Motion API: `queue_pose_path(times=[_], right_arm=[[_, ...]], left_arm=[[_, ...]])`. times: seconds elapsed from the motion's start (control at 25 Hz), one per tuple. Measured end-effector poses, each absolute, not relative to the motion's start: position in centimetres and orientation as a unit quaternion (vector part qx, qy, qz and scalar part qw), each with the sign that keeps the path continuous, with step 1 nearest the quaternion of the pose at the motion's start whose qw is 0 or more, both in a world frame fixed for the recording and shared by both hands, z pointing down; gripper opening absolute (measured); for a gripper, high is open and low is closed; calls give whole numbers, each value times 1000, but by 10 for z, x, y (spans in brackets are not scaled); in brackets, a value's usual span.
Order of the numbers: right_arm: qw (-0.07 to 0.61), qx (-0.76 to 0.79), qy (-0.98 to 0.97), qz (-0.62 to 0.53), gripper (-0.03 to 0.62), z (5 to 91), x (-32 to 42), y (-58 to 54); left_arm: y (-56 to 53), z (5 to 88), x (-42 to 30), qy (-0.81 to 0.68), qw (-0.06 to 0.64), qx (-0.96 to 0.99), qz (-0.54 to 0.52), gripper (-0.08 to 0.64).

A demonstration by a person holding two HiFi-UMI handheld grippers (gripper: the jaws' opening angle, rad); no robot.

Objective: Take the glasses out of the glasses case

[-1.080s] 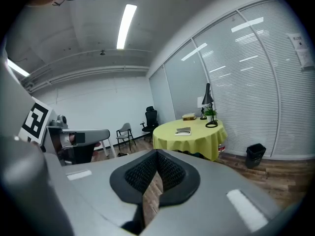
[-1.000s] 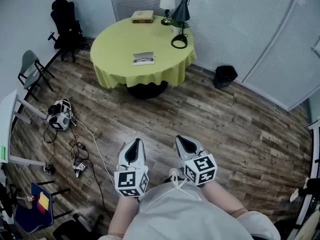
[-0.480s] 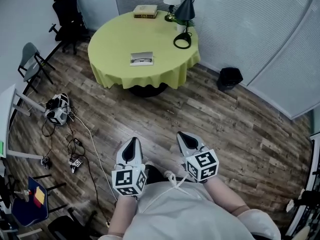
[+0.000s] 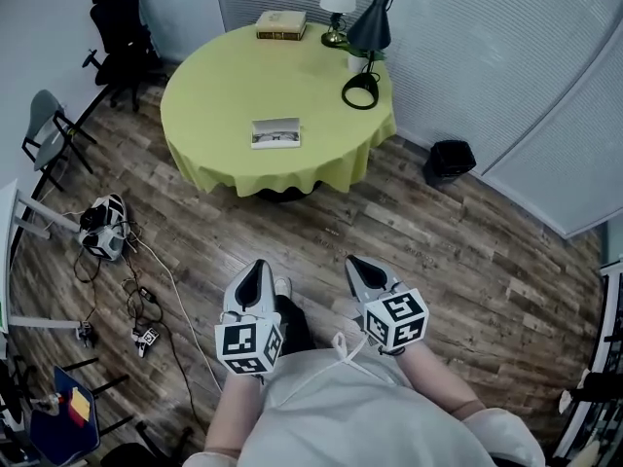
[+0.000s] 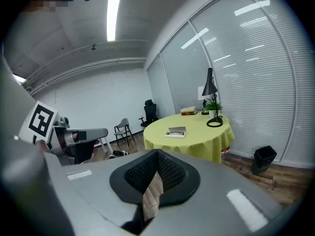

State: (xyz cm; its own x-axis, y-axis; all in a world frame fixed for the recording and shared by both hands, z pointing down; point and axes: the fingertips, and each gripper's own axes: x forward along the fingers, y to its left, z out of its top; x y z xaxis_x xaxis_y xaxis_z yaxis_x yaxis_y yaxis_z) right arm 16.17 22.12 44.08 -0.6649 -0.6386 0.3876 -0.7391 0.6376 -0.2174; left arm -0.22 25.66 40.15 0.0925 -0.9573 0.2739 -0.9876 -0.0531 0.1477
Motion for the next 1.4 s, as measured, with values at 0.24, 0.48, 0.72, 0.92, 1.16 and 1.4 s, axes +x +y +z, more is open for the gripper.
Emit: queue_pose_path(times=[0.24,0.48,0.72,0.92,1.16,1.4], right_arm=[[144,409,-883,179,0,434,114,133],[137,420,-877,188,0,425,51,52],[136,440,-867,190,0,428,3,-6],[130,465,-858,178,0,430,-16,-43],[149,470,-847,201,0,454,-16,-85],[162,457,-849,209,0,470,-11,-137]], left_arm=[[157,394,-45,-647,146,746,58,8],[70,380,-103,-625,142,766,44,8],[10,386,-151,-608,140,779,55,8],[-22,409,-168,-596,155,784,81,8],[-65,433,-169,-592,177,781,90,7],[-116,446,-160,-590,168,781,117,8]])
